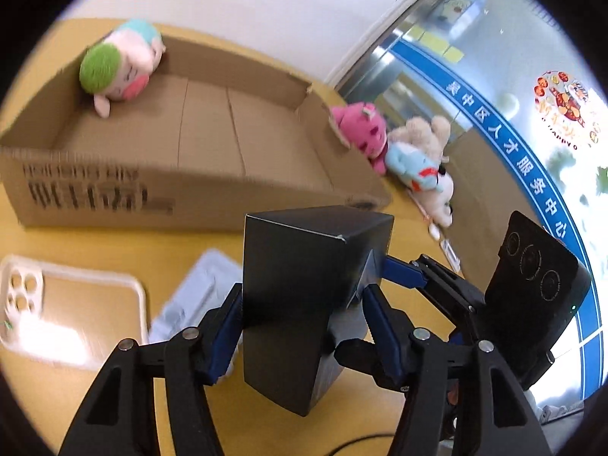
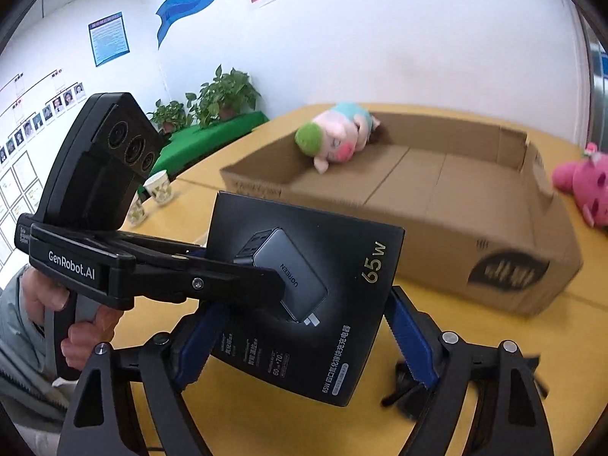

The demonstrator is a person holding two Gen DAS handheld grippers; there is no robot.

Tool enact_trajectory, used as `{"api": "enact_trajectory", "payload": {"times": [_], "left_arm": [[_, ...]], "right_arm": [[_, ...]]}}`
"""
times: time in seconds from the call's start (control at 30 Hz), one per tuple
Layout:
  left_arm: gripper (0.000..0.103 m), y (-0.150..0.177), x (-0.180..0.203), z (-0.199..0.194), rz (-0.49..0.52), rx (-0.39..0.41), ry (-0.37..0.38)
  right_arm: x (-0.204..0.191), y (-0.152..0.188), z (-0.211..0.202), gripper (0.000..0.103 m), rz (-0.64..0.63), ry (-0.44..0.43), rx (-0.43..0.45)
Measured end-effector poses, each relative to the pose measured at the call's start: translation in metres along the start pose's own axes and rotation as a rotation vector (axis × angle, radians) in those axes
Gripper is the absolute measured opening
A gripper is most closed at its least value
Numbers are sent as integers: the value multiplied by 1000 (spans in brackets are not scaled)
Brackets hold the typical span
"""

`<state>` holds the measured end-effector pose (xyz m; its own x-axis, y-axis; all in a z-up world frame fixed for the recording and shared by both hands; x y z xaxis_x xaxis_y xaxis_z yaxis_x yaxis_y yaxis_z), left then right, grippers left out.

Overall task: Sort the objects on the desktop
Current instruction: 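Carry the charger box into the cardboard box and open both grippers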

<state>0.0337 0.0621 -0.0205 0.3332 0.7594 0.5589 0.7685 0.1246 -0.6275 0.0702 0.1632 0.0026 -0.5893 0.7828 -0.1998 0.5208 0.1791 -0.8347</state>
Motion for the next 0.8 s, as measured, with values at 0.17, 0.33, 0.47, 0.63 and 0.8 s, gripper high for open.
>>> {"api": "enact_trajectory", "payload": {"times": [0.17,0.33,0.47,0.63,0.8], "left_arm": [[61,-40,0,-9,25,67,19],[61,-92,2,-18,77,140,19],[61,-142,5,-20,134,185,17],[61,-202,0,-11,163,193,25],[61,-256,-21,16,145,178,14]], "right_arm": [[5,-42,7,83,-36,34,52],[12,-95,17,83,-67,55,117],[22,-139,26,83,-84,67,160],[43,-191,43,83,-82,83,188],[78,-235,78,83,-45,79,178]]}}
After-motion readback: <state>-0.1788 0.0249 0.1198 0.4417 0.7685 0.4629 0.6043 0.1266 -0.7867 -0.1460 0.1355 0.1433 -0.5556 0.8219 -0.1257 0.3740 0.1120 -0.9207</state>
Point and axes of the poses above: each gripper's, at about its wrist camera, not at the fingertips, and z roughly the way its jaws point, x to its right, y to its underside, the point moved 7 cm from there along z, roughly the way its jaws point, and after that the axes turned 7 degrees about x, right-handed, at the moved point
